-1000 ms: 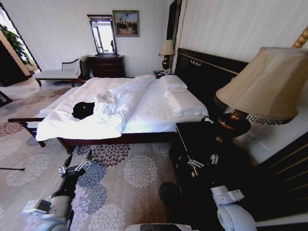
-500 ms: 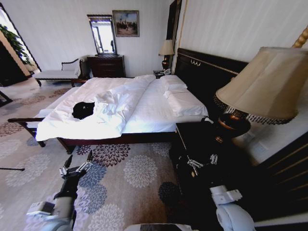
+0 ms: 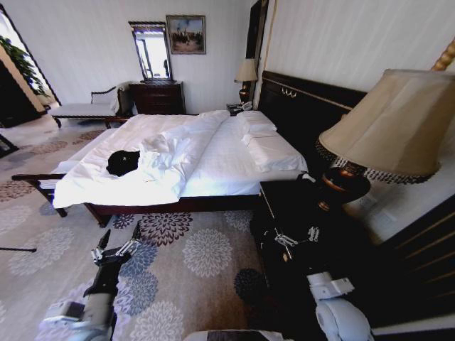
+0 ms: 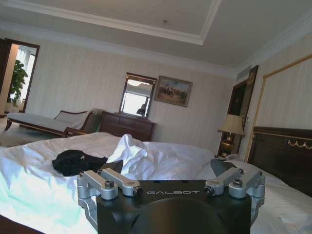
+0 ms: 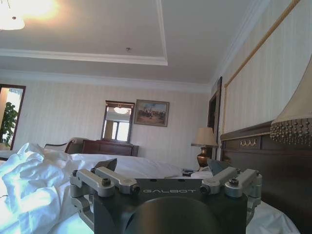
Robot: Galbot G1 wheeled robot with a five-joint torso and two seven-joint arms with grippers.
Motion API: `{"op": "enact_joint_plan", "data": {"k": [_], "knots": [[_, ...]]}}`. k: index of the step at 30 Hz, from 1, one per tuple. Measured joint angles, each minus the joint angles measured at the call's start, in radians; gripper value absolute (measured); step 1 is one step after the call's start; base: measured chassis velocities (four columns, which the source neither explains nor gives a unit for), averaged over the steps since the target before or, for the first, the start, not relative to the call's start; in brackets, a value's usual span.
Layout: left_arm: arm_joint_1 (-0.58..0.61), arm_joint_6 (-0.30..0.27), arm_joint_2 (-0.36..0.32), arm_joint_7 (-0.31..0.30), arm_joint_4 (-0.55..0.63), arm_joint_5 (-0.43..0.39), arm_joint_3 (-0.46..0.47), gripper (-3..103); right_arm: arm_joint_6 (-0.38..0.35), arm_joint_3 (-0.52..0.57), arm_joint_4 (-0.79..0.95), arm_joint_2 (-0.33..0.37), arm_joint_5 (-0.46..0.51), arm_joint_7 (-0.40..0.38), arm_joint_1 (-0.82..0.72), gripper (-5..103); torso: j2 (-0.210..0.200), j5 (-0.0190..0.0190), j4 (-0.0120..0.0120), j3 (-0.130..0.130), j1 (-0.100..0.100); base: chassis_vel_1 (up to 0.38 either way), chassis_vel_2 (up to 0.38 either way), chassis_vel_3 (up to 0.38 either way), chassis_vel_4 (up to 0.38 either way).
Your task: Fold the clothes on the bed.
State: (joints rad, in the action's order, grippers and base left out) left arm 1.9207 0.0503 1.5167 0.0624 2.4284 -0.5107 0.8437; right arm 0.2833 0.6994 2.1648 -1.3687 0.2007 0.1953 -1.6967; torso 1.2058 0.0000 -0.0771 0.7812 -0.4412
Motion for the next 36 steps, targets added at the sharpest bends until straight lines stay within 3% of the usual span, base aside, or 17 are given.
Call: {"op": "enact_joint_plan", "data": {"k": [36], "knots": [[0.022, 0.044, 0.002, 0.009, -0.039, 0.013, 0.006, 100, 0.04, -0.012, -0.039, -0.026, 0.001, 0.021, 0.011, 100, 0.0, -0.0001, 0.0, 0.0, 0.0, -0.003, 0.002, 0.003, -0.003]]}}
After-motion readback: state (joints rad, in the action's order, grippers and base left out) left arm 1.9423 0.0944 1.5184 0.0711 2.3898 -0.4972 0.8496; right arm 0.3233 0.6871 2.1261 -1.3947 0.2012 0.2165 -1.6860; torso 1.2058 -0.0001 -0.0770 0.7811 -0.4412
